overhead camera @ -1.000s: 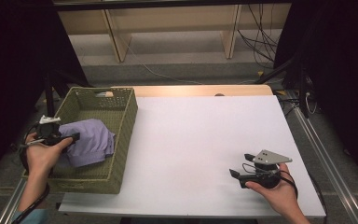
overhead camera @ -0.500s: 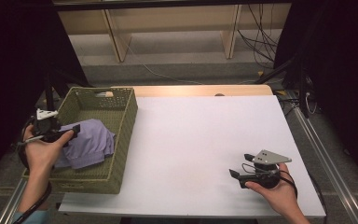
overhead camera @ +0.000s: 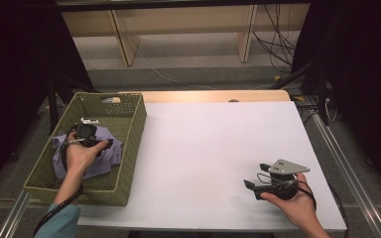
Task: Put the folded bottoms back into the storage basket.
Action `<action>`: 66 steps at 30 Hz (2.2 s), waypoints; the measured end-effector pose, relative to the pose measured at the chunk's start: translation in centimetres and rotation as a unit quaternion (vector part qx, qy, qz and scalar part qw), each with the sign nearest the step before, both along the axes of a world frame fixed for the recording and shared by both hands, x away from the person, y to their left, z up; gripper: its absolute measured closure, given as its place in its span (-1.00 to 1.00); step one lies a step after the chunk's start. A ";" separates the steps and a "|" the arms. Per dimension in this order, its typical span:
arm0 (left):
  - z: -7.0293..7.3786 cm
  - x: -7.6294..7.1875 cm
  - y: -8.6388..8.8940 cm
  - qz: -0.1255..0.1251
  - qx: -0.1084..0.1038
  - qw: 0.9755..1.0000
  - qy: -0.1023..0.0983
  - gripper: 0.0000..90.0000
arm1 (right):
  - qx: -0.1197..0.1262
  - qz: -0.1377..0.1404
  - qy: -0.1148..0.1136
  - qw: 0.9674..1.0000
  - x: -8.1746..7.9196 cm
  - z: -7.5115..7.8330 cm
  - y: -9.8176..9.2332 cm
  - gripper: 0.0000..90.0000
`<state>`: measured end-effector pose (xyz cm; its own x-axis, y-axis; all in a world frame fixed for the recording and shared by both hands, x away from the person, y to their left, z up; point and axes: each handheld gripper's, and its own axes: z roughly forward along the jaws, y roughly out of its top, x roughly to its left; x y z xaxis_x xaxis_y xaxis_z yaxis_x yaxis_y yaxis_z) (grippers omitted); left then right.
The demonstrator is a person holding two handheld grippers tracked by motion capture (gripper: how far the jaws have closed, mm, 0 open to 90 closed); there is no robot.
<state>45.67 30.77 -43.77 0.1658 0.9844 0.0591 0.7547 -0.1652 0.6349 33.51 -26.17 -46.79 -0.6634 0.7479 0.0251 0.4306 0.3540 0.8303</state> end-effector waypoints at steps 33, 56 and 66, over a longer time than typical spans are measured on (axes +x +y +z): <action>-3.5 1.5 -1.0 -0.001 0.000 0.996 0.092 -0.54 | -0.005 0.004 0.006 1.000 0.1 -0.2 0.3 -0.62; -2.7 1.5 -0.3 0.011 0.024 0.995 0.096 0.79 | -0.006 0.007 0.007 1.000 0.0 -0.1 0.3 -0.62; -2.2 0.8 -1.1 -0.055 0.012 0.996 0.075 0.86 | -0.005 0.006 0.008 1.000 0.1 -0.2 0.3 -0.62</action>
